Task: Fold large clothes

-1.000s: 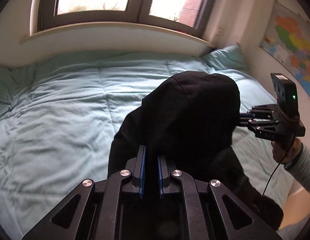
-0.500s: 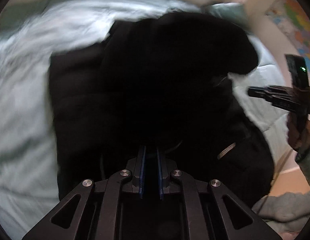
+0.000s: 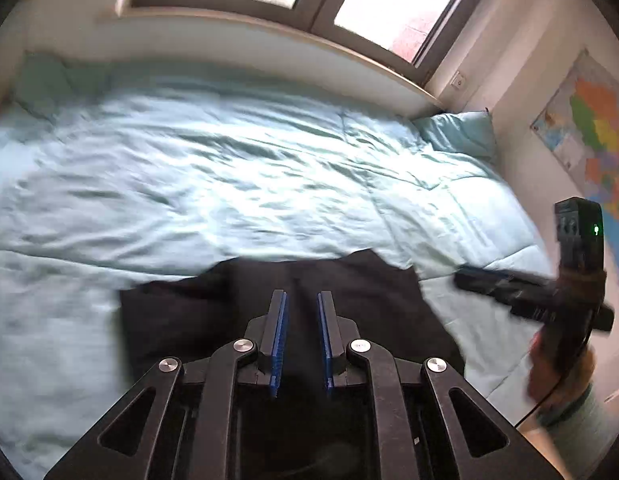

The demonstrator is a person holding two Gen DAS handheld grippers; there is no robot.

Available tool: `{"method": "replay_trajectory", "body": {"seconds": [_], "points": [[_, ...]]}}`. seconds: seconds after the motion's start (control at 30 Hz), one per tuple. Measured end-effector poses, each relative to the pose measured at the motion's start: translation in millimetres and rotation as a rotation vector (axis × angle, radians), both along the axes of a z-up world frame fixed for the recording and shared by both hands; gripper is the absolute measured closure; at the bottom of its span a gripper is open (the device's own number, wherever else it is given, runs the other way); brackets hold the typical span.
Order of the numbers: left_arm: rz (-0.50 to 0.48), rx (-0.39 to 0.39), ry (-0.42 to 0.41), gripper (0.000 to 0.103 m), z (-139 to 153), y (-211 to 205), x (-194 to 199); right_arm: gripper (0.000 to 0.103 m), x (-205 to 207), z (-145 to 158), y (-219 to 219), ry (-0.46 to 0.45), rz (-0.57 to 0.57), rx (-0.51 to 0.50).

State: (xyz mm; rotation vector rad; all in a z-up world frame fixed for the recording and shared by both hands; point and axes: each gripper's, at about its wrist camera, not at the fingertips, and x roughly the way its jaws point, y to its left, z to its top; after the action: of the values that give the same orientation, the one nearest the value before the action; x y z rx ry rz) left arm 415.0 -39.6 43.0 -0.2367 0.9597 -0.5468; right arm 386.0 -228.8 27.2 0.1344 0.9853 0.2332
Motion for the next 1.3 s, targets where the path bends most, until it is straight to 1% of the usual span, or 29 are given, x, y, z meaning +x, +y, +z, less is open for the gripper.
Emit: {"method": "replay_trajectory", "body": {"seconds": [0.03, 0.07, 0.1, 0.13, 0.17, 0.23, 0.27, 0.3, 0.33, 0.37, 0.4, 0.47, 0.53, 0.57, 0.67, 0.73, 0.8, 0.83, 0.87, 0.9, 0.97, 1.0, 1.07, 1.1, 1.13, 1.17, 1.2, 1.27, 1.3], "points": [[-0.021, -0.014, 0.035, 0.088, -13, -7, 8, 0.052, 12, -8, 10, 0.027, 0.005, 0.02], [-0.036, -0.003, 0.076, 0.088, -28, -15, 12, 0.052, 19, -16, 14, 0.05, 0.008, 0.033], [-0.057, 0.009, 0.113, 0.088, -44, -21, 10, 0.052, 24, -33, 24, 0.103, 0.029, 0.062], [-0.091, 0.023, 0.153, 0.088, -64, -27, 0, 0.052, 23, -47, 31, 0.149, 0.053, 0.085], [-0.119, 0.049, 0.175, 0.088, -80, -29, -15, 0.052, 13, -69, 39, 0.209, 0.089, 0.095], [-0.176, 0.081, 0.218, 0.088, -107, -26, -53, 0.052, -19, -98, 49, 0.258, 0.136, 0.003], [-0.185, 0.108, 0.246, 0.088, -122, -23, -73, 0.052, -36, -113, 50, 0.276, 0.151, -0.042], [-0.17, 0.138, 0.262, 0.088, -136, -23, -88, 0.052, -49, -128, 49, 0.3, 0.154, -0.067], [-0.15, 0.146, 0.275, 0.088, -148, -21, -93, 0.052, -60, -145, 46, 0.33, 0.147, -0.076], [-0.121, 0.133, 0.301, 0.088, -162, -20, -95, 0.052, -68, -168, 43, 0.362, 0.126, -0.055], [-0.091, 0.111, 0.326, 0.088, -174, -18, -92, 0.051, -70, -179, 41, 0.366, 0.11, -0.044], [-0.049, 0.085, 0.346, 0.087, -185, -15, -86, 0.049, -67, -198, 42, 0.348, 0.091, -0.062], [-0.023, 0.049, 0.365, 0.087, -183, -10, -85, 0.046, -67, -200, 44, 0.341, 0.078, -0.07], [-0.027, 0.038, 0.361, 0.087, -178, -7, -87, 0.046, -68, -197, 46, 0.335, 0.084, -0.08], [-0.071, 0.032, 0.331, 0.088, -155, -4, -100, 0.046, -80, -173, 40, 0.303, 0.127, -0.077], [-0.106, 0.019, 0.284, 0.088, -133, -5, -106, 0.046, -85, -153, 39, 0.273, 0.131, -0.058], [-0.108, 0.0, 0.215, 0.087, -111, -8, -105, 0.045, -82, -124, 34, 0.191, 0.114, -0.045], [-0.094, 0.003, 0.195, 0.086, -106, -8, -103, 0.045, -73, -110, 32, 0.147, 0.096, -0.033], [-0.075, 0.013, 0.182, 0.086, -103, -9, -99, 0.045, -75, -105, 31, 0.123, 0.083, -0.026], [-0.053, 0.032, 0.177, 0.086, -105, -11, -96, 0.045, -63, -98, 32, 0.093, 0.067, -0.014], [0.014, 0.067, 0.213, 0.086, -121, -8, -86, 0.045, -34, -101, 40, 0.084, 0.045, -0.031], [0.049, 0.053, 0.253, 0.086, -136, -3, -84, 0.045, -20, -112, 48, 0.1, 0.032, -0.051], [0.086, 0.051, 0.295, 0.087, -159, 5, -83, 0.045, 0, -139, 59, 0.177, 0.04, -0.086], [0.101, 0.038, 0.326, 0.091, -173, 9, -85, 0.045, 8, -163, 61, 0.227, 0.033, -0.131], [0.106, 0.014, 0.34, 0.091, -177, 12, -87, 0.045, 8, -179, 60, 0.244, 0.034, -0.138], [0.106, -0.003, 0.342, 0.091, -175, 14, -91, 0.045, 6, -181, 58, 0.238, 0.036, -0.13], [0.093, -0.001, 0.334, 0.091, -170, 14, -94, 0.045, 3, -178, 58, 0.235, 0.035, -0.12], [0.056, 0.014, 0.321, 0.091, -159, 11, -98, 0.045, -10, -156, 48, 0.231, 0.024, -0.057], [0.021, 0.007, 0.31, 0.091, -149, 9, -103, 0.045, -16, -143, 41, 0.215, 0.026, -0.028]]}}
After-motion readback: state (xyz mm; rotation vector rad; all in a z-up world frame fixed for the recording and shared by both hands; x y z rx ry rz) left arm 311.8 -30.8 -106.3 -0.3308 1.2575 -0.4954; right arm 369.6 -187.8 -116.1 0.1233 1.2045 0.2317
